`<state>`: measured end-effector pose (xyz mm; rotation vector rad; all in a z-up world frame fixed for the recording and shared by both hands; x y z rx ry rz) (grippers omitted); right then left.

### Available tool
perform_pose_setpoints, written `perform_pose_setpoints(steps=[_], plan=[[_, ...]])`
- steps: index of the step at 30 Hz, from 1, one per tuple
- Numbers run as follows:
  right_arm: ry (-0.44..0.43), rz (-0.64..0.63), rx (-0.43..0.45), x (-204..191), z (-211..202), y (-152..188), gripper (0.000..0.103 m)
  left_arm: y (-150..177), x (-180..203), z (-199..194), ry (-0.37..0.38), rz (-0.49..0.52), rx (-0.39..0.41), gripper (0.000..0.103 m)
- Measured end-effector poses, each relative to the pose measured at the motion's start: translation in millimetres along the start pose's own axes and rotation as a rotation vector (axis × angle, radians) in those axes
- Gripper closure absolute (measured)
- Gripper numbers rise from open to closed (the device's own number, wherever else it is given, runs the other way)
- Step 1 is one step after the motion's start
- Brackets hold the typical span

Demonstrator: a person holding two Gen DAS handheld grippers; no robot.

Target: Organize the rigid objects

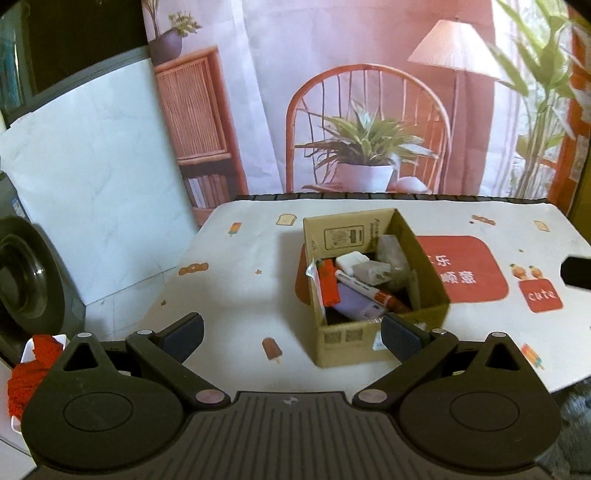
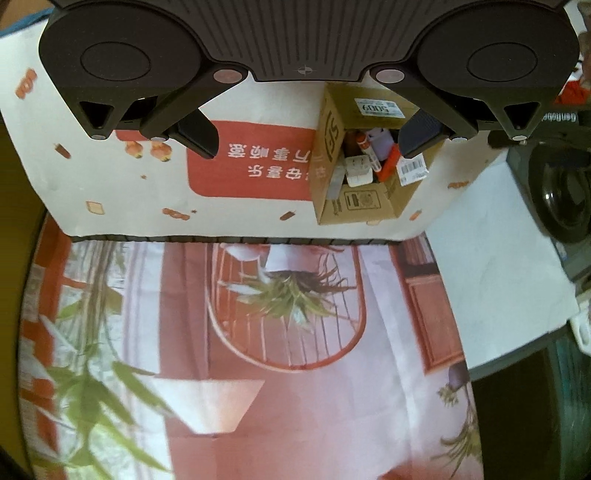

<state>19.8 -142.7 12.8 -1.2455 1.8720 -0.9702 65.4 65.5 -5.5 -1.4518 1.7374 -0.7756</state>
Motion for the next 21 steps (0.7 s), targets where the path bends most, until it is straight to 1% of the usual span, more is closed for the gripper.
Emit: perform_pose_setpoints(steps=[3,5,7,10,13,17,21], plan=[[0.010,0.002,0.022,-0.5,-20.6,2.5,0.000,9.7,1.9,-17.9,0.006,0.013,0.005,0.000],[0.013,-0.001,0.030,-1.5,-31.6,6.2,0.000,16.5,3.5,-28.2,-0.013,0.032,0.010,0.000],[0.015,-0.003,0.037,-2.7,-39.4,10.0,0.000,24.0,6.1,-38.4,-0.015,0.036,0.011,0.000],[0.032,-0.019,0.045,-3.6,-46.3,16.0,0.000,33.9,10.0,-46.5,0.000,0.021,0.003,0.000],[0.066,-0.049,0.048,-2.7,-48.1,21.6,0.000,37.7,8.7,-48.4,-0.012,-0.008,0.006,0.000],[0.091,-0.058,0.057,1.7,-53.1,27.3,0.000,37.2,3.0,-49.6,-0.011,-0.060,0.017,0.000],[0.104,-0.044,0.059,9.0,-55.1,30.3,0.000,34.1,-0.3,-53.7,-0.021,-0.082,0.041,0.000]])
Point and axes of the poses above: each gripper's, at about its wrist camera, not at the fingertips, and z roughly the way its jaws point, x to its right, y to its underside, the point moved 10 cm from there along z, roughly the way its jaws point, and after that the axes turned 6 degrees about x, right-handed, at the moved point
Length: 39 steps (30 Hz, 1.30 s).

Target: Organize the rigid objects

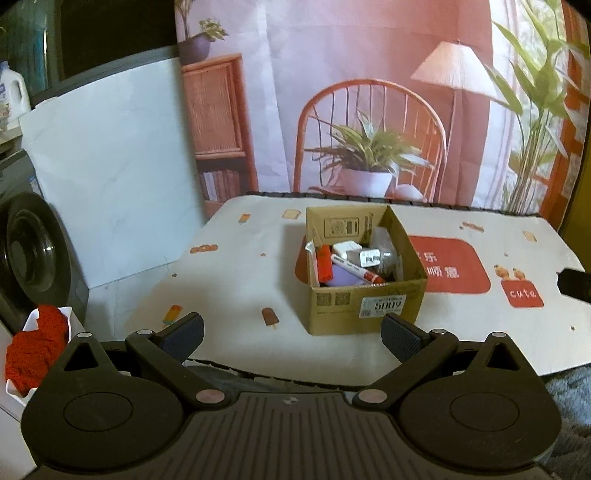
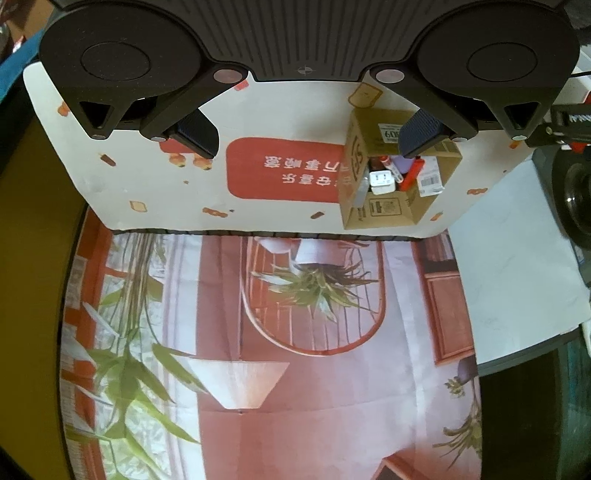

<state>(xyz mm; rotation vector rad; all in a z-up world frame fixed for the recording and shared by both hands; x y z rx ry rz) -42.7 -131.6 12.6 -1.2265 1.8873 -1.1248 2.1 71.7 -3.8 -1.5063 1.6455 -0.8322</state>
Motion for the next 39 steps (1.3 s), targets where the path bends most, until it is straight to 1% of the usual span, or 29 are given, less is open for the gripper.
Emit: perform_pose_setpoints(steps=[11,15,20,39], plan=[[0.002,-0.006,-0.025,1.2,7.0,5.0,0.000,-1.3,0.6,2.4,-0.006,-0.006,0.000,0.000],[0.003,-0.006,-0.025,1.2,7.2,4.9,0.000,-1.0,-0.2,2.0,-0.007,-0.011,0.004,0.000],[0.004,-0.006,-0.024,1.1,6.9,4.6,0.000,0.1,2.5,3.1,-0.023,0.013,-0.003,0.000],[0.007,-0.001,-0.020,6.3,6.7,4.5,0.000,0.2,1.0,-0.2,-0.019,-0.005,0.014,0.000]])
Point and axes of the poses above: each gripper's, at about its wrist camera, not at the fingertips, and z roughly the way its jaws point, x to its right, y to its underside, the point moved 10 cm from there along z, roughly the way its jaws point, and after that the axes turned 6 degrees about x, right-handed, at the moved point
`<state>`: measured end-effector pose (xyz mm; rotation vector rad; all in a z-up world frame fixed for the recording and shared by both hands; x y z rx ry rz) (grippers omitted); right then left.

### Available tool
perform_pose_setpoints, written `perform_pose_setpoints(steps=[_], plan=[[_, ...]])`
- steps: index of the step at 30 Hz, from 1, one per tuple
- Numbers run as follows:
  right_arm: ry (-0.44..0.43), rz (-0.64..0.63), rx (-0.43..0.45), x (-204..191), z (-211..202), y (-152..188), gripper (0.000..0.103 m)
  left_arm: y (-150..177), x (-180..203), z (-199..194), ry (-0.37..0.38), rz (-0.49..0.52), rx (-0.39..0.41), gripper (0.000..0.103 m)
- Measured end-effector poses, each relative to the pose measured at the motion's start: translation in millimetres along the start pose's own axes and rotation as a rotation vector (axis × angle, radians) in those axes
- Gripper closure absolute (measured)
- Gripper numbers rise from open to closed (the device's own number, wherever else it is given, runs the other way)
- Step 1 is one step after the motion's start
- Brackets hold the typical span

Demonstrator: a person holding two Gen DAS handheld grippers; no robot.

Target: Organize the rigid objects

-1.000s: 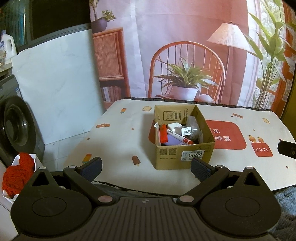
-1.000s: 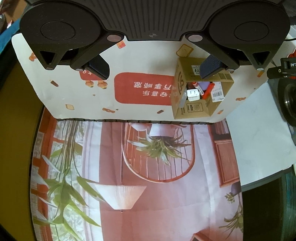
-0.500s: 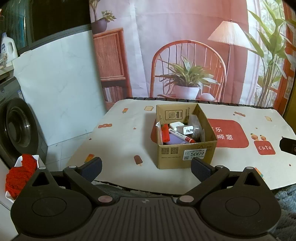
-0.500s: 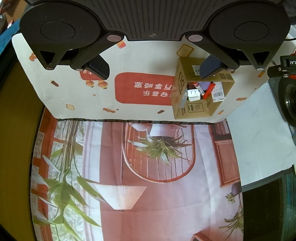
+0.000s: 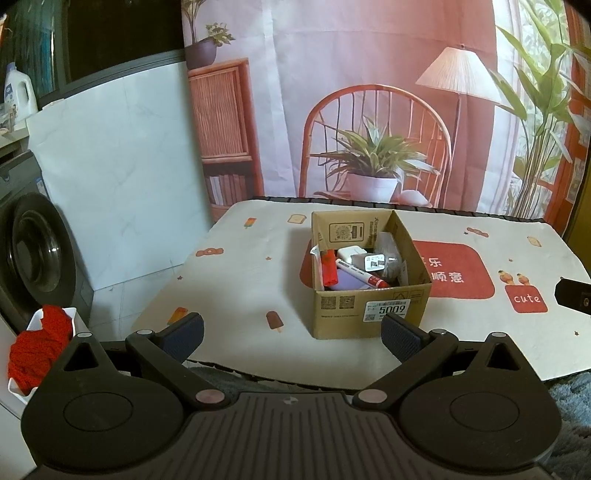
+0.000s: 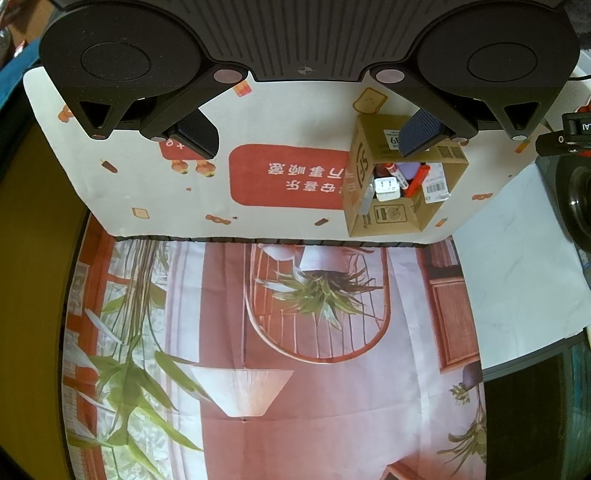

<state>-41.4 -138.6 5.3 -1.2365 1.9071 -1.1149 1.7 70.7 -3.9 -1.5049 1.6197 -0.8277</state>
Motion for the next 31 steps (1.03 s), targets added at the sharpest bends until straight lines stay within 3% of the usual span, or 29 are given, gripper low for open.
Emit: perform_pose_setpoints(steps=[31], plan=[[0.000,0.002,-0.003,-3.1,1.0,4.8,0.000,0.8,0.3,-1.0,0.006,0.003,0.008,0.000]])
Point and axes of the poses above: each gripper's, at about its wrist camera, not at the fingertips, and z roughly the way its jaws point, x to its right, y to its underside, the point moved 10 cm from there along z, roughly the way its jaws point, and after that the axes turned 6 degrees about x, right-handed, at the moved point
